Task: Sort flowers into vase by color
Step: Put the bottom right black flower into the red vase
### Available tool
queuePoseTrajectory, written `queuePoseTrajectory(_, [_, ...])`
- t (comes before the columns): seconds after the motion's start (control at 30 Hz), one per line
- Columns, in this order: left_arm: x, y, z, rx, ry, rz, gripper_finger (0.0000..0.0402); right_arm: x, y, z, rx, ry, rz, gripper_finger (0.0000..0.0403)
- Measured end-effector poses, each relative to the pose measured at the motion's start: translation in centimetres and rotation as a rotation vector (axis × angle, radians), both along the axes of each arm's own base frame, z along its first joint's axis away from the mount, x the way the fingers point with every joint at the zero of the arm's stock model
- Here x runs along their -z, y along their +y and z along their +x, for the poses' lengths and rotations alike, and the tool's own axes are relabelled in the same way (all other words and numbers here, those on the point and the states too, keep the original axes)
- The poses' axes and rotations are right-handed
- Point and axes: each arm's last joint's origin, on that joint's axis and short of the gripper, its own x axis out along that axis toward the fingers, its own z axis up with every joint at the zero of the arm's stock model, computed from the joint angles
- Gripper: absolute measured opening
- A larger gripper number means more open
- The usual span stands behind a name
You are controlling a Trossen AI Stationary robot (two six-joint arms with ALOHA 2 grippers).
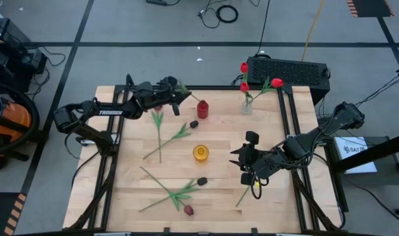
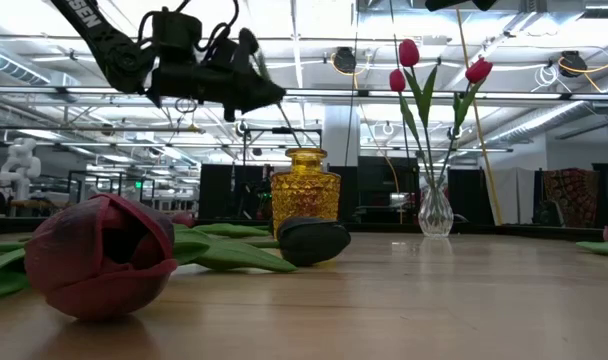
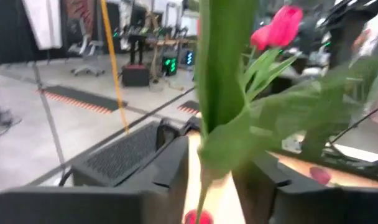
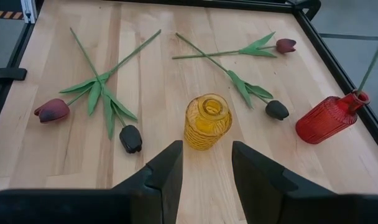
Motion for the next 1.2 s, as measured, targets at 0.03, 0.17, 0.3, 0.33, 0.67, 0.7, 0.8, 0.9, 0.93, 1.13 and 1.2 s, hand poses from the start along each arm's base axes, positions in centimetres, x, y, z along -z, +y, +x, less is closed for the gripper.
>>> queuePoseTrajectory(0.03, [0.2, 0.0, 0.0, -0.01, 0.015, -0.01, 0.0132, 0.0, 0.0, 0.0, 0.0, 0.0, 0.0, 0.013])
queuePoseTrajectory(0.17, [0.7, 0.0, 0.0, -0.013, 0.064, -0.04, 0.0174, 0.0, 0.0, 0.0, 0.0, 0.0, 0.0, 0.013])
queuePoseTrajectory(0.3, [1.4, 0.0, -0.1, -0.006, 0.129, -0.079, 0.0191, 0.0, 0.0, 0.0, 0.0, 0.0, 0.0, 0.013])
queuePoseTrajectory(0.33, [1.7, 0.0, -0.1, -0.005, 0.149, -0.088, 0.0192, 0.0, 0.0, 0.0, 0.0, 0.0, 0.0, 0.013])
queuePoseTrajectory(0.67, [3.1, -0.2, -0.4, 0.0, 0.292, -0.145, 0.0193, 0.0, 0.0, 0.0, 0.003, 0.0, 0.008, 0.013])
queuePoseTrajectory(0.7, [3.2, -0.3, -0.4, 0.004, 0.299, -0.153, 0.0193, 0.0, 0.0, 0.0, 0.005, 0.001, 0.01, 0.013])
queuePoseTrajectory(0.8, [3.5, -0.5, -0.3, 0.018, 0.315, -0.186, 0.0193, 0.1, 0.0, -0.1, 0.012, 0.006, 0.015, 0.013])
queuePoseTrajectory(0.9, [3.3, -1.1, 0.0, 0.041, 0.298, -0.18, 0.0193, 0.2, -0.1, -0.2, 0.019, 0.018, 0.016, 0.013])
queuePoseTrajectory(0.93, [3.1, -1.3, 0.2, 0.051, 0.282, -0.168, 0.0193, 0.2, -0.1, -0.2, 0.019, 0.018, 0.016, 0.013])
queuePoseTrajectory(1.13, [2.0, -1.7, 0.8, -0.016, 0.192, -0.071, 0.0193, 0.2, -0.1, -0.2, 0.025, 0.015, 0.024, 0.013])
queuePoseTrajectory(1.2, [1.6, -1.6, 0.9, -0.038, 0.156, -0.05, 0.0193, 0.2, -0.1, -0.2, 0.025, 0.015, 0.024, 0.013])
